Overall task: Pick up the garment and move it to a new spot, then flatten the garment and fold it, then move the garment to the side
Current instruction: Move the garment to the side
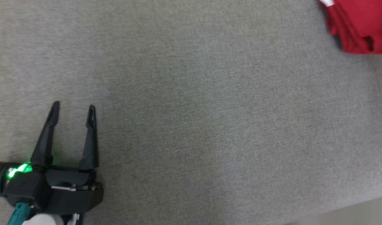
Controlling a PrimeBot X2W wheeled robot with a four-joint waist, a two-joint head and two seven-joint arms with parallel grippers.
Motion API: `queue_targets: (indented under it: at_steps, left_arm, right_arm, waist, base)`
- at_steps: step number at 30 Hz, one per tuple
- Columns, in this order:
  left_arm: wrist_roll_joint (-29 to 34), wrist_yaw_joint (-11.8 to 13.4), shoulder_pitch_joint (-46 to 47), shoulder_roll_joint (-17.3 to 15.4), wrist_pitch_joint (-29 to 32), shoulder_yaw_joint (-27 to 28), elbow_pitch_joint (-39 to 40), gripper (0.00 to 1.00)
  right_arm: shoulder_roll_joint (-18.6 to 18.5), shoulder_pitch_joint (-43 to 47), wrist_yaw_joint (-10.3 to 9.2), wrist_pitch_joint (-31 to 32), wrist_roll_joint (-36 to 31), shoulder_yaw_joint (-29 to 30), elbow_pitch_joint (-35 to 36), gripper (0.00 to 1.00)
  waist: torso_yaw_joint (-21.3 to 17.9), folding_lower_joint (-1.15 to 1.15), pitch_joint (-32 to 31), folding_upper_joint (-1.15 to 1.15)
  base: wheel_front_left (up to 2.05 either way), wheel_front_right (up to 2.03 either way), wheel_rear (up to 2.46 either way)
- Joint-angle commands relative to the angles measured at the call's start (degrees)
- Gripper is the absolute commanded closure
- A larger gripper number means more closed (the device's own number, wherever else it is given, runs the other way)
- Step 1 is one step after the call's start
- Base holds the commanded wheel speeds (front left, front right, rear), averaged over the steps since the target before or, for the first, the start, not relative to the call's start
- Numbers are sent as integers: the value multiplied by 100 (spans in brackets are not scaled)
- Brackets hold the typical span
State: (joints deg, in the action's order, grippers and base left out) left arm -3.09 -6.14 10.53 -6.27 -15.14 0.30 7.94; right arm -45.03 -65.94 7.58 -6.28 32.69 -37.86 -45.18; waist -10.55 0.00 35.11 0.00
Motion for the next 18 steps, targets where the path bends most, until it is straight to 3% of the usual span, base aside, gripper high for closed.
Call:
queue_targets:
  at_steps: [1,11,12,13,18]
  left_arm:
    - [23,-21,-23,-22,0,-24,-44,0]
    - [60,-10,12,-60,27,-59,-7,0]
    - [49,-3,7,-61,28,-47,-24,0]
    - [41,1,8,-61,28,-41,-39,0]
    - [-42,8,29,-46,37,17,-191,0]
  right_arm:
    - [-64,-146,-14,2,28,-23,-64,100]
    - [-115,-749,-14,82,-6,-61,-726,98]
    - [-105,-800,-14,79,-68,-96,-816,56]
    - [-96,-846,-14,92,-122,-118,-923,0]
    - [93,-930,-14,-336,-359,-144,-1326,0]
  waist:
    - [-213,0,261,0]
    - [-87,0,442,0]
    - [-78,0,444,0]
    - [-66,0,447,0]
    - [-7,0,285,0]
  base:
    - [0,0,0]
    - [0,0,0]
    - [0,0,0]
    - [0,0,0]
    - [0,0,0]
